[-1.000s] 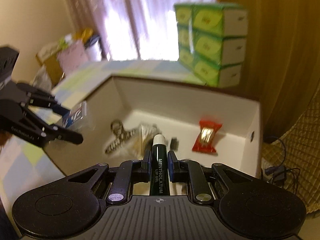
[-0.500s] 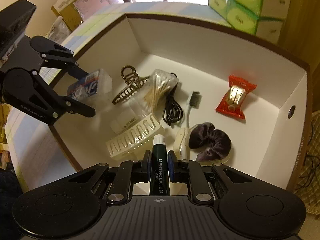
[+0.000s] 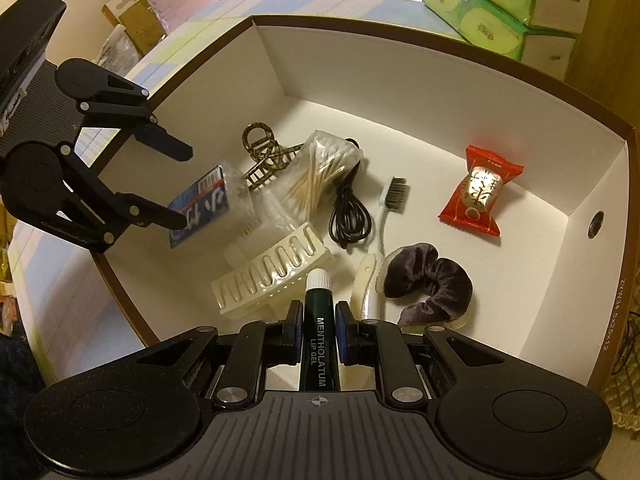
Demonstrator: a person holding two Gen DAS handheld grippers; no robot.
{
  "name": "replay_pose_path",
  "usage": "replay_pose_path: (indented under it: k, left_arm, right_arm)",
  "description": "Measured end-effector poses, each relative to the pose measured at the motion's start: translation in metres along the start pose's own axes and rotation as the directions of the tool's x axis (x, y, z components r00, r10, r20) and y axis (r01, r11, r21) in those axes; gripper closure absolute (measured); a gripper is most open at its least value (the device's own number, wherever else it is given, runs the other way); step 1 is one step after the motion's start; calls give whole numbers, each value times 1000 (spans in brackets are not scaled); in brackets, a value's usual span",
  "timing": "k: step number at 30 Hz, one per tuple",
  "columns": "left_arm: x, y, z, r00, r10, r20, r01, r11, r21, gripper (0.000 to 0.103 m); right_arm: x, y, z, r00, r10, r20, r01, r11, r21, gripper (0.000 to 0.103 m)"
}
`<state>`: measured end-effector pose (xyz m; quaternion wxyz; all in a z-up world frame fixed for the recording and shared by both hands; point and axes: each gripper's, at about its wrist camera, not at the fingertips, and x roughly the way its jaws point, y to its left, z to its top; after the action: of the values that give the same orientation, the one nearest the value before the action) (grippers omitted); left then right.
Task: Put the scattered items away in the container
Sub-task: 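Lower both items into the box and open both tools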
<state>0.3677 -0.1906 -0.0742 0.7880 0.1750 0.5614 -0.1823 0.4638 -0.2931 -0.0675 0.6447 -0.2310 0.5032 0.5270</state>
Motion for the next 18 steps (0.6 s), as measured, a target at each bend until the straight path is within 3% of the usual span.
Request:
replay_pose_path:
  k: [8,18]
  left_arm:
    - [-9,4,-1,1000,-17,17,18,1000,-25,48]
    - [-24,0,-2,998,-21,56,27,995,-98,33]
  right_arm:
    - [0,1,0,1000,-7,-4,7,1000,3,84]
    - [-3,6,4,1000,11,11,-11,1000,-17,84]
